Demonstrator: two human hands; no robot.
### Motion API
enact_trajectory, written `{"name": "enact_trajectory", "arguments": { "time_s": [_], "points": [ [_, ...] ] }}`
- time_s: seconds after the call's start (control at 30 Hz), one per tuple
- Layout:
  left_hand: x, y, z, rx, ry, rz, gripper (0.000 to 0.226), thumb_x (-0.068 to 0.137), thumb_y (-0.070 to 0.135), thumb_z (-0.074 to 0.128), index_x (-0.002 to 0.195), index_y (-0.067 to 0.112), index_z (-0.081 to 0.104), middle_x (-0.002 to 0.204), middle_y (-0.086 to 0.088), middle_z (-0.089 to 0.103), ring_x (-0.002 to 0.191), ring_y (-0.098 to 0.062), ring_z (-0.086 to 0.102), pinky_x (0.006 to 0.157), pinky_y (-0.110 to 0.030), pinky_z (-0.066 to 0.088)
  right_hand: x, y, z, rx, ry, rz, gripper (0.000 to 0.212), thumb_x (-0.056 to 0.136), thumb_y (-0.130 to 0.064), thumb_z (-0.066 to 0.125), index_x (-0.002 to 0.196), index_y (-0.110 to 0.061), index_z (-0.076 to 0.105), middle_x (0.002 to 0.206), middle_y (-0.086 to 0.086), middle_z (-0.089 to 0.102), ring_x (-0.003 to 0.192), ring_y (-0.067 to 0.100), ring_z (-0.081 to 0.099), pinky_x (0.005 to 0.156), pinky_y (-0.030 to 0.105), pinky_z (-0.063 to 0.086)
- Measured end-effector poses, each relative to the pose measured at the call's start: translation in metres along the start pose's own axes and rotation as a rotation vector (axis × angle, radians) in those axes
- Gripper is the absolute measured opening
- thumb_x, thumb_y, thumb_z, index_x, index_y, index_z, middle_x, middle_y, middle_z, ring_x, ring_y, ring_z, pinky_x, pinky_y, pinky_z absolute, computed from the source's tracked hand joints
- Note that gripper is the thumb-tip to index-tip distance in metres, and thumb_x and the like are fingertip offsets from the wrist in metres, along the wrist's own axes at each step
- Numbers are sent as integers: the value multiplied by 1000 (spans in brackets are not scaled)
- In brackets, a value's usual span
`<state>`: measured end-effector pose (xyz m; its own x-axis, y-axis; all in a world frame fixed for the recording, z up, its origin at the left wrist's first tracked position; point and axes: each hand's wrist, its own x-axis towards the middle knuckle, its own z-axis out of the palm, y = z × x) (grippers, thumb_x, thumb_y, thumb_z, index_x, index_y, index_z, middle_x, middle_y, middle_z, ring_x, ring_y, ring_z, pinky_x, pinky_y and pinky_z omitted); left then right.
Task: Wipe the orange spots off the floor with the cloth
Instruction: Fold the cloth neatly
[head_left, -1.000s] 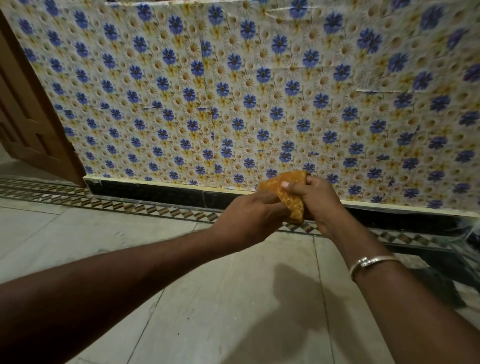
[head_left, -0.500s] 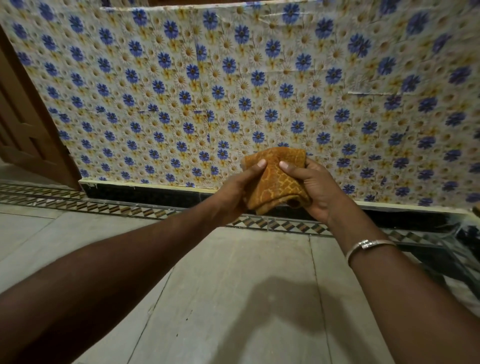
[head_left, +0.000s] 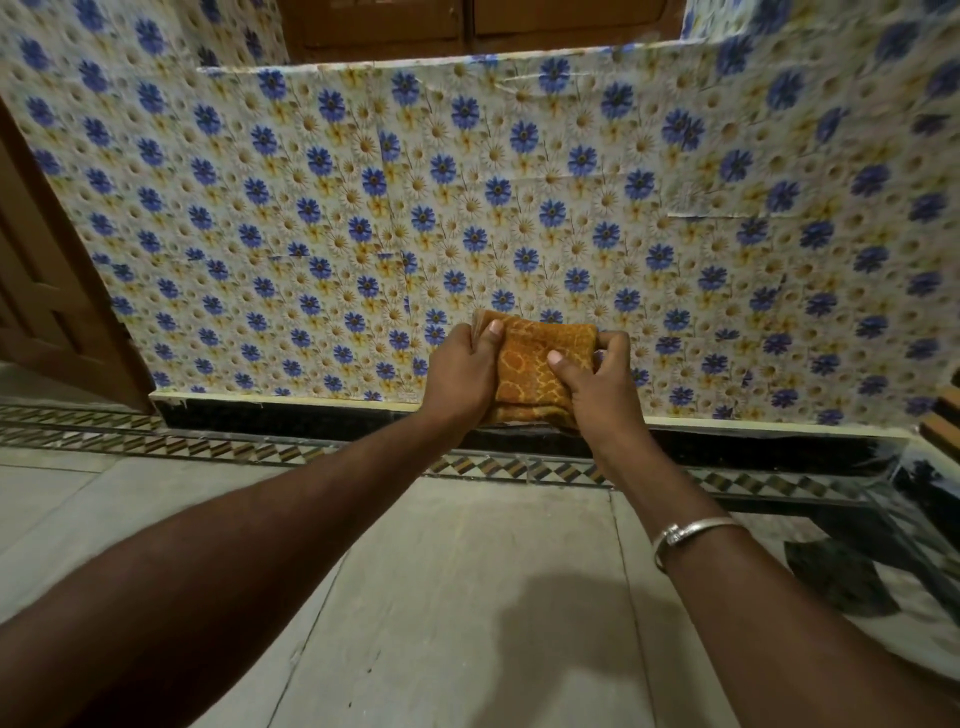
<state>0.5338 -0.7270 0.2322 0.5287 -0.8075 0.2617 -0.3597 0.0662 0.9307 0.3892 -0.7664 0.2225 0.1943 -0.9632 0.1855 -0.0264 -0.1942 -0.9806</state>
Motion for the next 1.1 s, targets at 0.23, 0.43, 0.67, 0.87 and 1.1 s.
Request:
{"name": "enact_trajectory", "arguments": {
  "time_s": [0.23,0.43,0.67,0.87,1.1],
  "points": [
    [16,37,0,-91,64,18,29,107,47,51,106,20,61,99,-4,71,86,-21,73,62,-33,61,16,-44,-14,75,48,-35,28,106,-31,52,129,-28,35,102,-2,56,88,17,63,69,44,61],
    [31,51,9,-373,-140,-291,43,103,36,63,135,11,48,117,-16,70,91,-32,78,77,-49,66,43,-69,-34,-129,14,123,33,107,-11,41,124,-37,29,85,7,48,59,20,42,51,34,32],
    [24,54,14,-345,-162,-161,37,102,6,61,129,28,47,118,-20,65,79,-35,78,68,-49,66,53,-72,-50,-162,-273,178,43,99,5,40,112,-30,62,118,11,57,96,38,67,71,47,57],
    [52,110,11,-240,-83,-20,18,107,10,53,111,15,70,108,-9,72,77,-24,79,59,-39,64,83,-121,-38,-23,-170,119,43,102,3,36,103,-16,75,98,7,69,66,19,73,50,30,59],
    [110,256,-22,-191,22,90,17,105,21,61,116,23,73,110,5,71,96,-19,75,65,-45,66,125,-280,-42,36,-138,46,40,103,3,38,107,-14,74,104,9,70,50,6,66,46,22,52]
  ]
}}
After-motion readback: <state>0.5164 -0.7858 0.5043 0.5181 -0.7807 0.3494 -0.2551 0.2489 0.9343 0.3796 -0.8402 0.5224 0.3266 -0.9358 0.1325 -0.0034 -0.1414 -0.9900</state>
